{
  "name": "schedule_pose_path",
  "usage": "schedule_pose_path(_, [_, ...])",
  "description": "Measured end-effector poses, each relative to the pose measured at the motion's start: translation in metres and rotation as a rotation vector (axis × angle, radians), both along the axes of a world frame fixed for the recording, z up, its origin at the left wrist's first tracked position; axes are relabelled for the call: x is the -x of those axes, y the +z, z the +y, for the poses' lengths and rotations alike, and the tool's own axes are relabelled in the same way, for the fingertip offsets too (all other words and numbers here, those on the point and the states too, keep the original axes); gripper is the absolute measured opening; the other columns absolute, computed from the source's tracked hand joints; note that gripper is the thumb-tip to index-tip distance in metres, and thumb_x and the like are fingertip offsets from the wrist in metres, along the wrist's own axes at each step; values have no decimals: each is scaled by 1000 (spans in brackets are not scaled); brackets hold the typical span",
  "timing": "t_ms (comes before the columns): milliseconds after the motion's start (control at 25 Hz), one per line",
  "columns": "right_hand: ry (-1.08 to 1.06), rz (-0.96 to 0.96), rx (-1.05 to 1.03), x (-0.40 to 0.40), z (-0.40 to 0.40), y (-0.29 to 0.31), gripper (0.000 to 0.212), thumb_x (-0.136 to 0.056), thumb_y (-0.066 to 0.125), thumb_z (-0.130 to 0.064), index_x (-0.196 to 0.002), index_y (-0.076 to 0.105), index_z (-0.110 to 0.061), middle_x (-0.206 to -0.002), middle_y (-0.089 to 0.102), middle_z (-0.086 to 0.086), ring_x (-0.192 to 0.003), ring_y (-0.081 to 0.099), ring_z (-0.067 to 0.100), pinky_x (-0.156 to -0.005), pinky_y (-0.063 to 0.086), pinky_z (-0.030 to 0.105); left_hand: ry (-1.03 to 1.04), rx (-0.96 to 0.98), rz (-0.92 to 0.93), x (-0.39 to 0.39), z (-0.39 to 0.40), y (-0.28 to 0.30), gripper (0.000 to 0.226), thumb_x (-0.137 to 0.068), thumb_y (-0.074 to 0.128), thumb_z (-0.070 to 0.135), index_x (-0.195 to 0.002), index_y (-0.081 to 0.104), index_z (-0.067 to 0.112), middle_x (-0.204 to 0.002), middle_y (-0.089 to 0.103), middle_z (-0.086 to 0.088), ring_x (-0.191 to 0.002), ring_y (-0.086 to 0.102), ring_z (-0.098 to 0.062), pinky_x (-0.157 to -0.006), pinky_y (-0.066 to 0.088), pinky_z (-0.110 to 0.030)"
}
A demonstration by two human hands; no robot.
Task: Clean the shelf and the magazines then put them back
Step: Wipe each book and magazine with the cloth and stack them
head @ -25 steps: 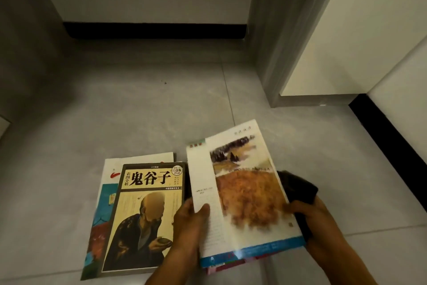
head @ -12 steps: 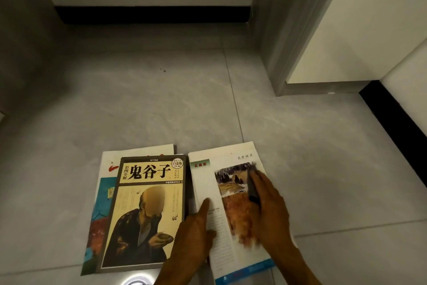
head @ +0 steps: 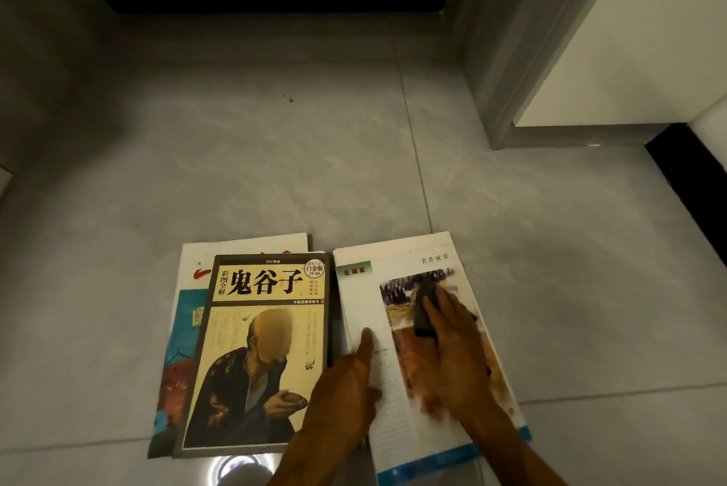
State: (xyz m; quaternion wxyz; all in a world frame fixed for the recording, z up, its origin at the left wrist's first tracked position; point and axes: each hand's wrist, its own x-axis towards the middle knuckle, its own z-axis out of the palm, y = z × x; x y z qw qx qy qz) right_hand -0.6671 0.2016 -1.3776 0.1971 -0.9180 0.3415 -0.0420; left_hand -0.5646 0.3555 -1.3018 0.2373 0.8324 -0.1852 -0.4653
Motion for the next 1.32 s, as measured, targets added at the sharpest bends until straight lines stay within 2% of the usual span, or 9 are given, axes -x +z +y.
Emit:
schedule_pose_path(160, [447, -59, 204, -9, 41, -9, 77, -76, 65, -29, -146, 34, -23, -154, 32, 2, -143, 29, 22, -114, 23, 42, -85, 111, -165, -4, 4, -15, 124, -47, -10, 90, -143, 31, 23, -109, 67, -4, -89, 65, -16, -64, 39, -9])
schedule_pose_path(320, [209, -83, 119, 0, -26, -10, 63, -88, 44, -40, -147, 35, -20, -154, 33, 5, -142, 30, 27, -114, 29, 49, 61, 57, 77, -5, 1, -4, 32, -97, 42, 49, -124, 26, 54, -115, 55, 4, -78, 54, 3, -57, 43, -6])
schedule_pose_path(360, [64, -75, 78, -4, -24, -11, 65, -87, 51, -43, -145, 39, -18, -153, 36, 8, -140, 34, 30, -111, 32, 53, 17, 67, 28, -3, 0, -8, 45, -99, 48, 39, -133, 21, 51, -118, 58, 0, -81, 57, -2, -62, 46, -9])
schedule_pose_path(440, [-53, -37, 76, -25, 2, -13, 78, -74, 75, -37, -142, 44, -15, -148, 42, 11, -135, 40, 34, -105, 37, 55, -202, 82, -159, -2, 2, -17, 88, -84, 40, 73, -151, -1, 34, -118, 62, -12, -87, 60, -17, -69, 48, -20])
schedule_pose_path(560, [261, -43, 119, -35, 20, -3, 85, -72, 79, -26, -146, 37, -21, -154, 34, 2, -140, 33, 26, -108, 38, 51, -192, 19, -150, -4, 4, -26, 134, -40, -2, 101, -151, -12, 26, -114, 62, -14, -84, 52, -17, -67, 40, -22])
schedule_pose_path(720, [258, -106, -6, -19, -45, 1, 56, -92, 46, -29, -146, 38, -20, -153, 33, 0, -140, 31, 22, -114, 30, 46, 117, 56, 94, -7, -2, -19, 59, -100, 44, 40, -150, 14, 27, -97, 56, 13, -76, 56, -1, -55, 41, -8])
schedule_pose_path(920, [-242, -130, -76, -44, -10, -6, 69, -85, 64, -1, -147, 37, -16, -154, 33, 7, -143, 27, 31, -115, 26, 52, 71, 117, 102, -4, 3, -26, 102, -91, 64, 28, -145, -20, 45, -120, 48, 10, -95, 56, -6, -83, 54, -26])
schedule_pose_path(1120, [486, -74, 55, -36, 11, -2, 76, -83, 67, -15, -149, 31, -28, -157, 25, -4, -146, 17, 18, -118, 15, 42, 29, 86, 40, -7, -4, -19, 100, -89, 66, 34, -151, -12, 36, -136, 52, -1, -117, 57, -19, -98, 49, -34])
schedule_pose_path(1320, [-165, -70, -41, -37, -40, -4, 71, -86, 64, -8, -150, 33, -15, -156, 29, 6, -144, 25, 30, -116, 27, 51, -5, 81, 41, -9, 2, -25, 108, -91, 64, 23, -144, -29, 40, -141, 44, 1, -119, 55, -17, -99, 50, -36])
